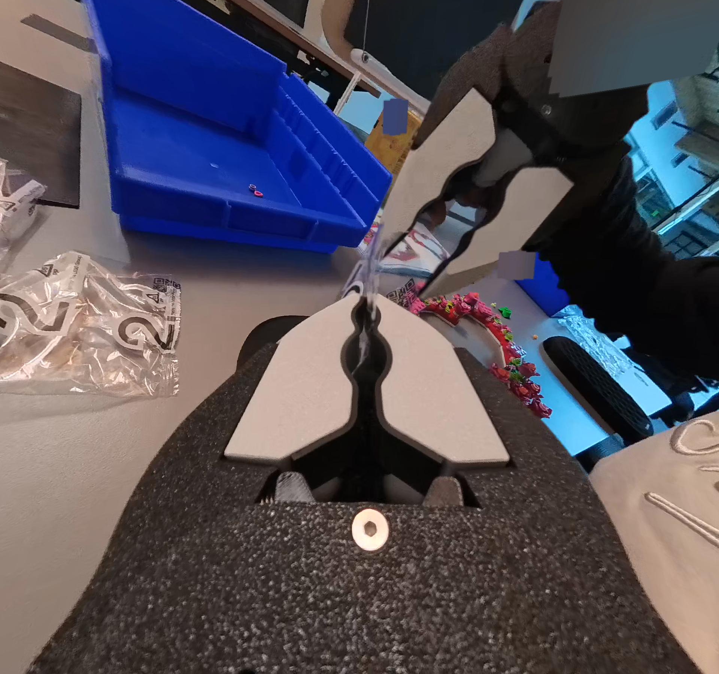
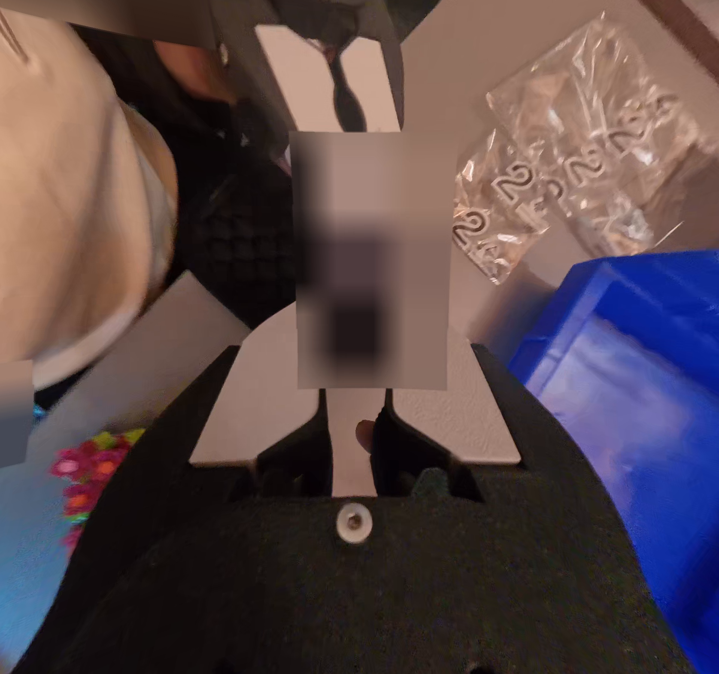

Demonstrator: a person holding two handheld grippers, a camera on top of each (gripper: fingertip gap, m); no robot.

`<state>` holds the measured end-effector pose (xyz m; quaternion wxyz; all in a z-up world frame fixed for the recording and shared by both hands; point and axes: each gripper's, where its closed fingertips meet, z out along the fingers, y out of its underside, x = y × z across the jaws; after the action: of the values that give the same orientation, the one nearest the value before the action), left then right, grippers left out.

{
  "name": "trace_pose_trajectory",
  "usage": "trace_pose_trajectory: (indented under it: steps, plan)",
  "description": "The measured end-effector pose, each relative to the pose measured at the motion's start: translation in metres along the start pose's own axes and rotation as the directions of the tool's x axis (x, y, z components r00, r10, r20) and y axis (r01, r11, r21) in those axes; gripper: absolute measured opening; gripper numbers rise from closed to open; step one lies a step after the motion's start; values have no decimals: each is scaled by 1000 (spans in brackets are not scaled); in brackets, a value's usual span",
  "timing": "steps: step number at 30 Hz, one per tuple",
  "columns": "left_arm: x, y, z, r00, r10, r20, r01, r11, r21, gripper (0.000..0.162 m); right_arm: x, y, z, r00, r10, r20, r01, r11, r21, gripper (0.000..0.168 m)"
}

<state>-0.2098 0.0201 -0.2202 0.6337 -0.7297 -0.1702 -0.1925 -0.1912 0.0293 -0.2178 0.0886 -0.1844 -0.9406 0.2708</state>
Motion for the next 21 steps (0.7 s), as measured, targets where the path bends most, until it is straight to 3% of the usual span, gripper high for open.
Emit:
trace_pose_trajectory:
  steps: [5, 9, 12, 16, 18, 21]
  plan:
    - [1, 1, 0, 1000, 0, -6, 0, 1000, -8, 0, 14, 7, 5, 961, -238, -143, 226, 969, -95, 15]
    - [-4, 2, 0, 999, 28, 35, -28, 1000, -2, 0, -4, 10, 8, 928, -363, -83, 357, 931, -74, 9]
    - [-1, 5, 2, 998, 62, 34, -61, 998, -31, 0, -6, 10, 1, 957, -287, -32, 287, 958, -4, 4]
    - [3, 9, 5, 997, 75, 2, -74, 995, -61, 0, 32, 19, -37, 979, -199, 46, 197, 979, 47, 19]
    - [4, 9, 5, 997, 82, 0, -82, 994, -66, 0, 86, 48, -50, 995, -104, -7, 103, 994, -39, 25]
    - [5, 9, 5, 996, 91, -1, -90, 993, -69, 0, 143, 116, -38, 1000, -20, -14, 15, 955, -295, 35]
